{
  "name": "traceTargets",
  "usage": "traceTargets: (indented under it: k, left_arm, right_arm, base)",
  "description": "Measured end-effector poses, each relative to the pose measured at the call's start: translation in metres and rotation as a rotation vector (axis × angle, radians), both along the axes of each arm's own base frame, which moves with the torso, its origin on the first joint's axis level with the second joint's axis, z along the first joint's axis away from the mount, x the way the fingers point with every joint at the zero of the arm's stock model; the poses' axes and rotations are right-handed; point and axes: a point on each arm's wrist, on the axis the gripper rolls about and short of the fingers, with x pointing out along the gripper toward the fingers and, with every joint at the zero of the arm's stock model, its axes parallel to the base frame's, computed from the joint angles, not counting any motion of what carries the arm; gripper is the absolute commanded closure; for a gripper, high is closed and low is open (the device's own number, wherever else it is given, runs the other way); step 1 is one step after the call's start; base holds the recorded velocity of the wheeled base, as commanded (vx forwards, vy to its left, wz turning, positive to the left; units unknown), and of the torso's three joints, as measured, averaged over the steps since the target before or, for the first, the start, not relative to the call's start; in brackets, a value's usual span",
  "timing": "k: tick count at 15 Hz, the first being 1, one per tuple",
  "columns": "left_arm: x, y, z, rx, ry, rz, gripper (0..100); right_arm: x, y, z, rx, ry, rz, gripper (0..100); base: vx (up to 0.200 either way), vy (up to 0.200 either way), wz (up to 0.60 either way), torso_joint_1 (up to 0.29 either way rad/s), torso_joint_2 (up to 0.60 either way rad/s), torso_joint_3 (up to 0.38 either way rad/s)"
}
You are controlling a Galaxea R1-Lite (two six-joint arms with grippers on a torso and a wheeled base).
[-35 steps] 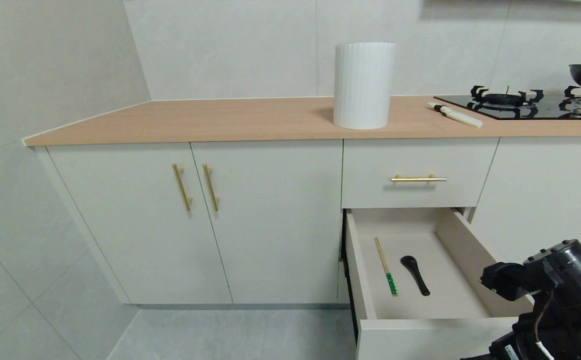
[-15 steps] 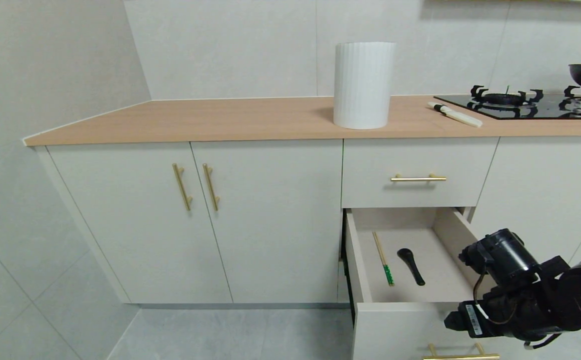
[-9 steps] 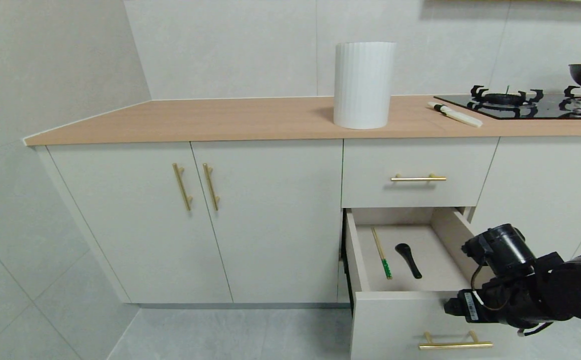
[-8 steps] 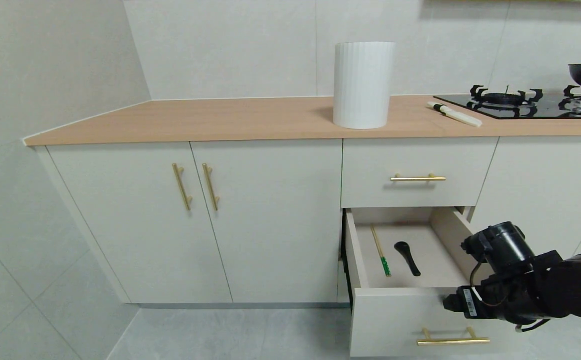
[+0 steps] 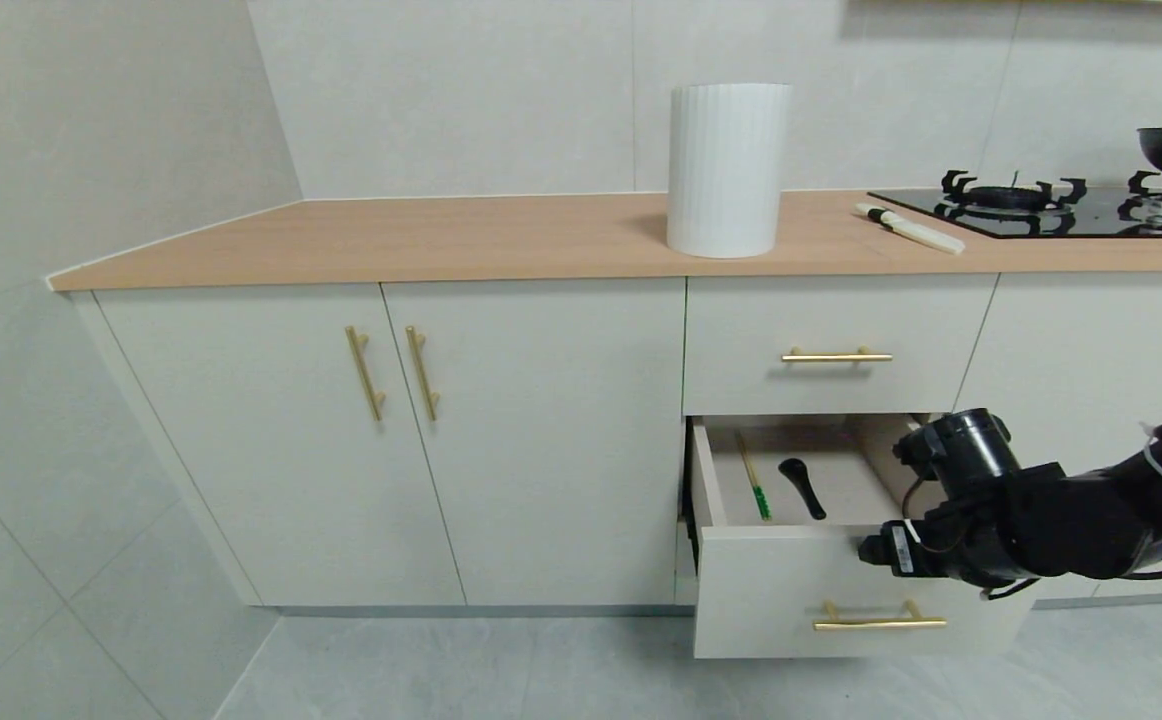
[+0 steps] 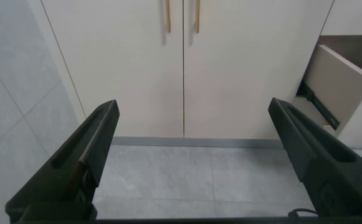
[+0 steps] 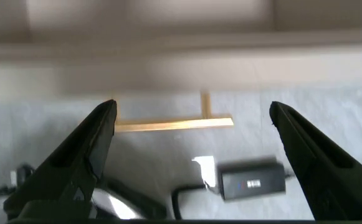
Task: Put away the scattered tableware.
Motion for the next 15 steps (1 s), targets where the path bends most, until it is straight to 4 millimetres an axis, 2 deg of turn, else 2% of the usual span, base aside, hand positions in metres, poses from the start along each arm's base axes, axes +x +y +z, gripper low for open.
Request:
traceTargets:
  k: [6, 11, 15]
  left_arm:
    - [0.0, 0.0, 0.0, 0.0, 0.0, 0.0, 0]
    - [0.0, 0.0, 0.0, 0.0, 0.0, 0.0, 0]
    - [0.0, 0.0, 0.0, 0.0, 0.0, 0.0, 0]
  right_arm:
    - [0.043, 0.011, 0.0, 0.019, -0.079, 0.0, 0]
    - [0.076, 0.007, 0.001, 0.019, -0.137, -0.015, 0]
    - [0.095, 0.006, -0.007, 0.029, -0.177, -0.029, 0]
  base:
    - [0.0, 0.0, 0.0, 0.0, 0.0, 0.0]
    - [0.0, 0.0, 0.0, 0.0, 0.0, 0.0]
    - [0.0, 0.0, 0.0, 0.0, 0.0, 0.0]
